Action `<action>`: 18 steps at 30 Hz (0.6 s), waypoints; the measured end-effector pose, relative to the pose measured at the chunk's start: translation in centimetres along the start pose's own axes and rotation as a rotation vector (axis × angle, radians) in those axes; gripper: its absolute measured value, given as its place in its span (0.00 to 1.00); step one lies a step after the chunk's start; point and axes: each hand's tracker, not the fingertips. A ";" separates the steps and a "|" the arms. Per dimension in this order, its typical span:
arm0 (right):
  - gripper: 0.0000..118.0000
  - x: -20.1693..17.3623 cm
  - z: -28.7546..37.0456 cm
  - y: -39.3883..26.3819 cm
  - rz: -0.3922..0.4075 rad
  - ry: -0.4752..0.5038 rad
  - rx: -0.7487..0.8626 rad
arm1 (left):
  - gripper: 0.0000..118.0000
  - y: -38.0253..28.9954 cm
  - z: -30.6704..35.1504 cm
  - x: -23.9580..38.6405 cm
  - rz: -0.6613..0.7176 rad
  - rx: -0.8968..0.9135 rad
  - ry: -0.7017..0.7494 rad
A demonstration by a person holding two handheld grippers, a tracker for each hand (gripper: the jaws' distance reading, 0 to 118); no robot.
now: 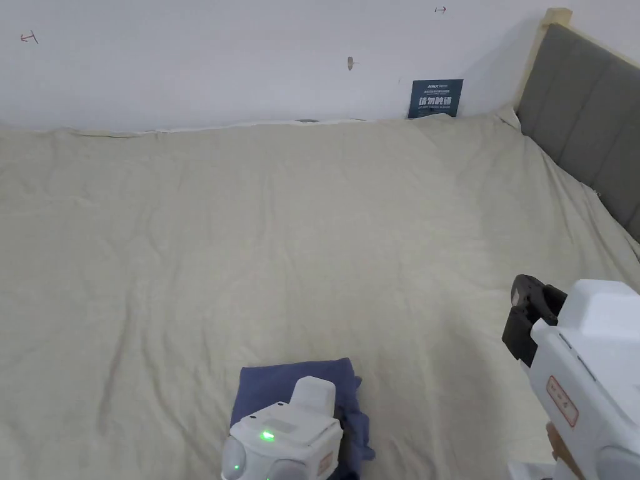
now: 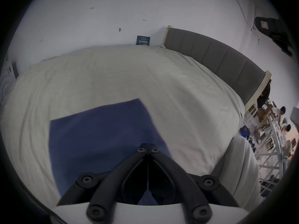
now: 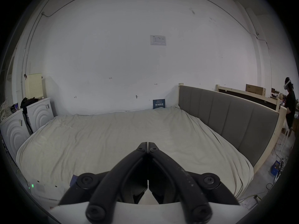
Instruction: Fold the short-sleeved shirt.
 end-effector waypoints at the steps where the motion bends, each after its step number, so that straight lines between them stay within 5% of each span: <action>1: 0.02 0.3 0.0 -0.1 -0.001 -0.007 -0.003 | 0.00 0.2 -0.2 0.5 0.001 -0.009 -0.006; 6: 0.02 1.1 -0.1 -0.4 -0.008 -0.029 -0.014 | 0.00 -1.9 -3.6 1.3 -0.051 -0.114 0.063; 18: 0.02 0.2 0.4 0.2 -0.007 0.003 -0.002 | 0.00 -0.2 0.3 1.4 -0.040 0.048 0.053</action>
